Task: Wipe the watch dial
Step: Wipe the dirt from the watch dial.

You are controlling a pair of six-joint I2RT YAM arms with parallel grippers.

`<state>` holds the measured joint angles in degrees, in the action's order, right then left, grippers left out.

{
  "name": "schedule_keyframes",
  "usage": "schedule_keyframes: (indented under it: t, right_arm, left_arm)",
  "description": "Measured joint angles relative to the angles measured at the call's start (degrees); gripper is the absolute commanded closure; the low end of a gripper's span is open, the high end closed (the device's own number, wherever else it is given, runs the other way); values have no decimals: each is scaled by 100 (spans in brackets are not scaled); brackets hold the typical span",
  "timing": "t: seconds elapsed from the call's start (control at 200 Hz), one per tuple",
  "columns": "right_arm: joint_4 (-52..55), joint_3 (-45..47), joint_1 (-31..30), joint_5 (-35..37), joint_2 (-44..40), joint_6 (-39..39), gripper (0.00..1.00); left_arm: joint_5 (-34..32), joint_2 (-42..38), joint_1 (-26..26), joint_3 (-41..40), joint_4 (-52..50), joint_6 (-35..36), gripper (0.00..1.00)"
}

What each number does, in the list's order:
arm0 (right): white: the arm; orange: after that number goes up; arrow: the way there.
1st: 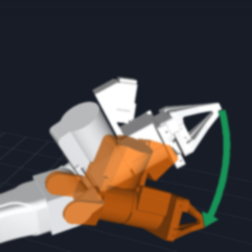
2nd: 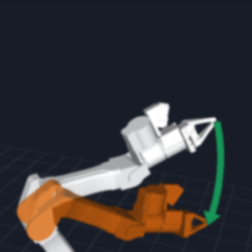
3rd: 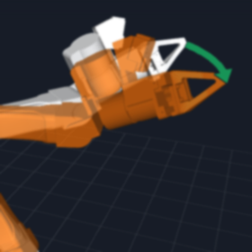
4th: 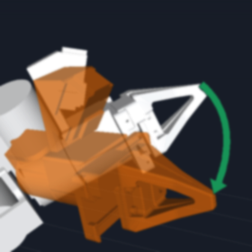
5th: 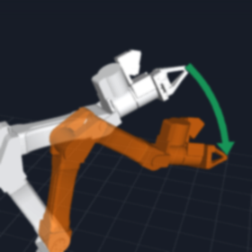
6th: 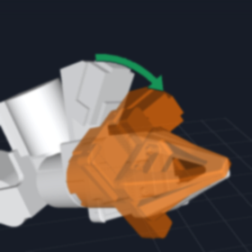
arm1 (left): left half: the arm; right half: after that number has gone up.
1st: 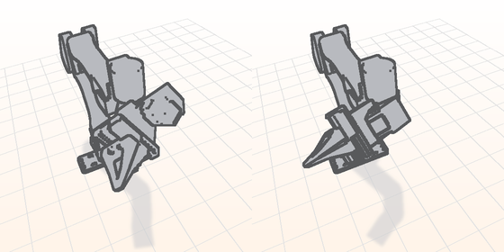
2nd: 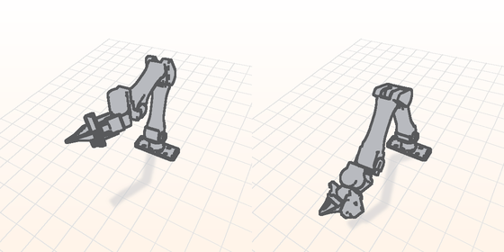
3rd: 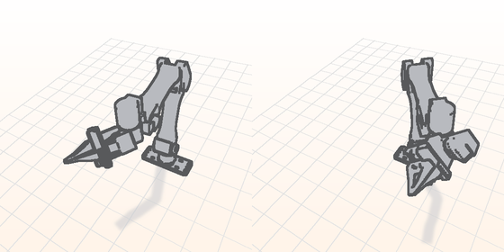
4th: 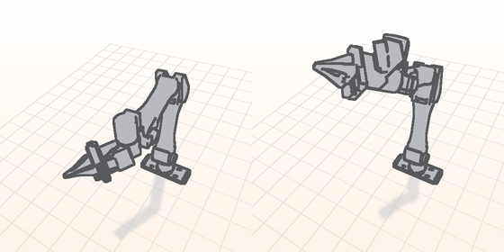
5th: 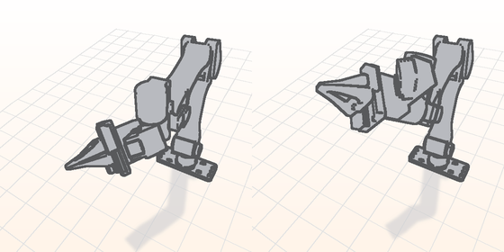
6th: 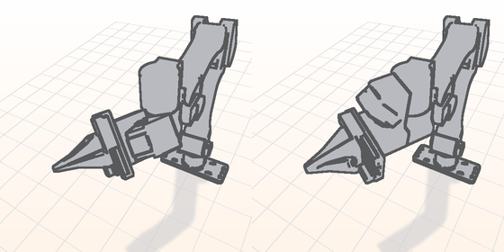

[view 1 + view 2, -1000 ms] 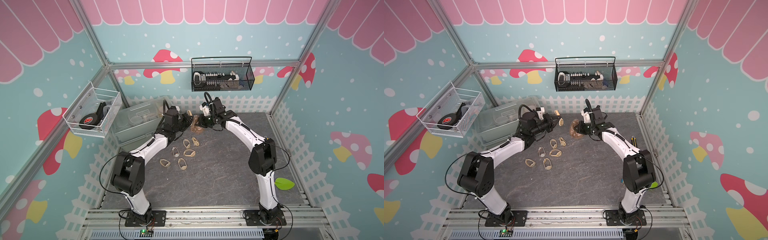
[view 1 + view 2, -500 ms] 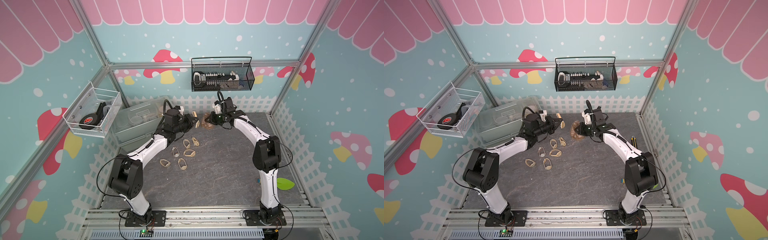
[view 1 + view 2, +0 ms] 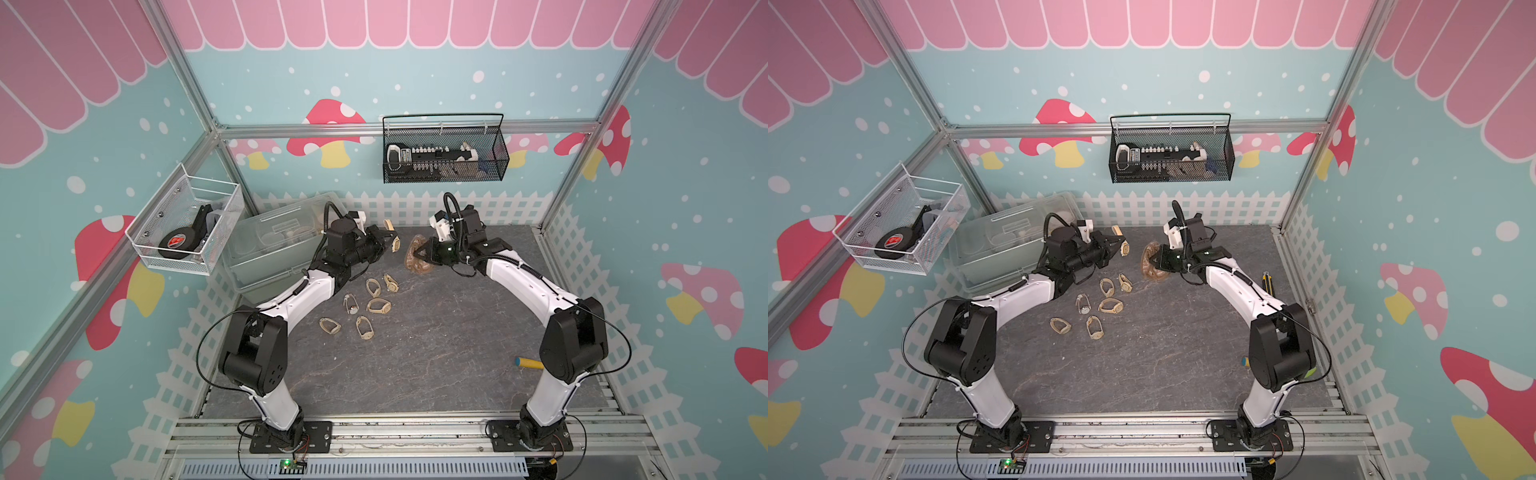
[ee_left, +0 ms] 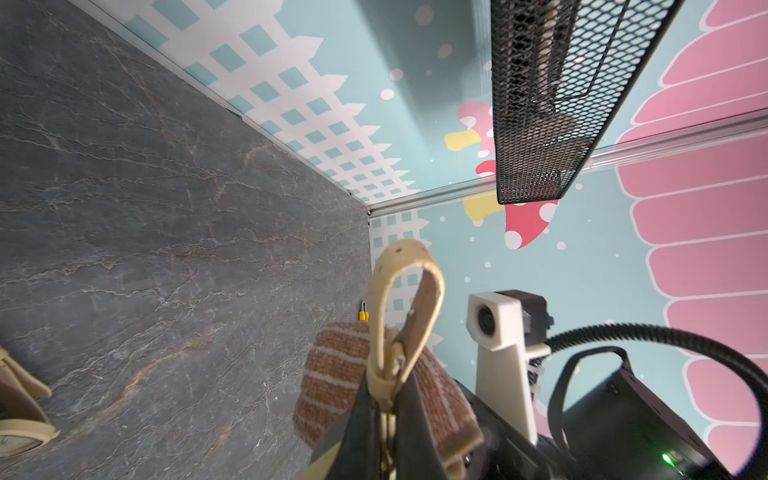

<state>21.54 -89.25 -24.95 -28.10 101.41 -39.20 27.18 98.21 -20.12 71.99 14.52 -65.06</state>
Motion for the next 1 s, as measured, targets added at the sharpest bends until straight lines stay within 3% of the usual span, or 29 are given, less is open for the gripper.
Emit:
schedule_keyframes:
  t: [0.245,0.6,1.001]
  right_arm:
    - [-98,-31,-352,-4,-74,-9,100]
    - [15,-1032,-393,-118,890,-28,100]
    - [63,-1456,-420,-157,1335,-90,100]
  left_arm:
    - [74,81,0,-111,216,-168,100]
    - [-52,81,52,-308,404,-251,100]
    - [-321,81,98,-363,463,-361,100]
